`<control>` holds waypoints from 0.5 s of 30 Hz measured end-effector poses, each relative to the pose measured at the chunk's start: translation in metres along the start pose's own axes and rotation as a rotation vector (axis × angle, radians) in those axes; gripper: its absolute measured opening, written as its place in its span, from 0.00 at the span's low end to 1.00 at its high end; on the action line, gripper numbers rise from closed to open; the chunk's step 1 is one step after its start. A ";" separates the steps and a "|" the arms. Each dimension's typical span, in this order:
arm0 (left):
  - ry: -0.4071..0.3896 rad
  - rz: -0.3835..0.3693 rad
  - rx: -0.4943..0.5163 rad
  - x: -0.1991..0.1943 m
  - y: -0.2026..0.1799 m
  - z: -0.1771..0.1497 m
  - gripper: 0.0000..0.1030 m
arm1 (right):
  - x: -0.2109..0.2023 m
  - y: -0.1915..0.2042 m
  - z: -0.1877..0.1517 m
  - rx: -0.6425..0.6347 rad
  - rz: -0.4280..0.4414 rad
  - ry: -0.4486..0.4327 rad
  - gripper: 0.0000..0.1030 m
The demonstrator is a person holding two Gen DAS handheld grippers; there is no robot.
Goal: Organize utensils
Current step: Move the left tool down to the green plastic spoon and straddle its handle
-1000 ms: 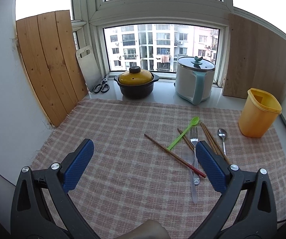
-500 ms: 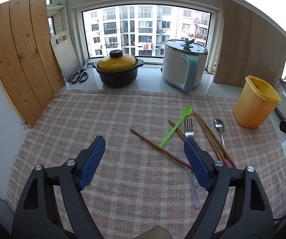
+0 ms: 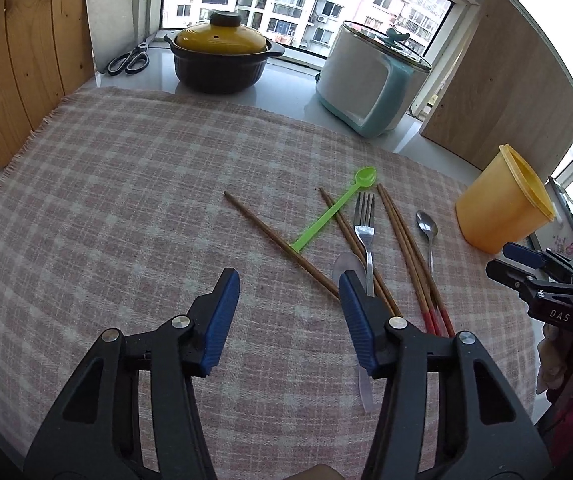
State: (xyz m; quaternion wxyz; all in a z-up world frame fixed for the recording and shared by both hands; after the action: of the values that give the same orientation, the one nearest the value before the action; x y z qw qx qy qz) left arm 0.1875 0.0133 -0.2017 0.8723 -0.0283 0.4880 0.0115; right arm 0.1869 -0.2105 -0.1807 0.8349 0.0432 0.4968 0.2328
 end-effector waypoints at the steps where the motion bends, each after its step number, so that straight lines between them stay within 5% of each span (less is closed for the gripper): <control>1: 0.001 0.003 0.013 0.003 -0.002 0.002 0.49 | 0.005 -0.001 0.000 0.002 0.001 0.015 0.64; 5: -0.006 -0.006 0.089 0.014 -0.019 0.015 0.48 | 0.022 0.003 0.005 -0.008 0.030 0.048 0.64; 10: 0.016 -0.008 0.194 0.040 -0.043 0.030 0.33 | 0.046 0.003 0.012 0.002 0.047 0.109 0.40; 15: 0.067 -0.008 0.296 0.069 -0.061 0.033 0.31 | 0.066 0.000 0.012 -0.004 0.053 0.175 0.38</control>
State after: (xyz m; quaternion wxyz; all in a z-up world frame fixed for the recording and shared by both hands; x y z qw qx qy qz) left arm 0.2542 -0.0464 -0.2410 0.8502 0.0985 0.5131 -0.0650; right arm 0.2231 -0.1801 -0.2287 0.7820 0.0339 0.5661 0.2586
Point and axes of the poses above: each gripper's, at about its wrist camera, not at the fingertips, and x roughly the way its jaws point, y to its left, z to its top, the point moved 9 cm from there along x, roughly the way its jaws point, and after that the axes turned 15 degrees about z, right-handed, at the moved point
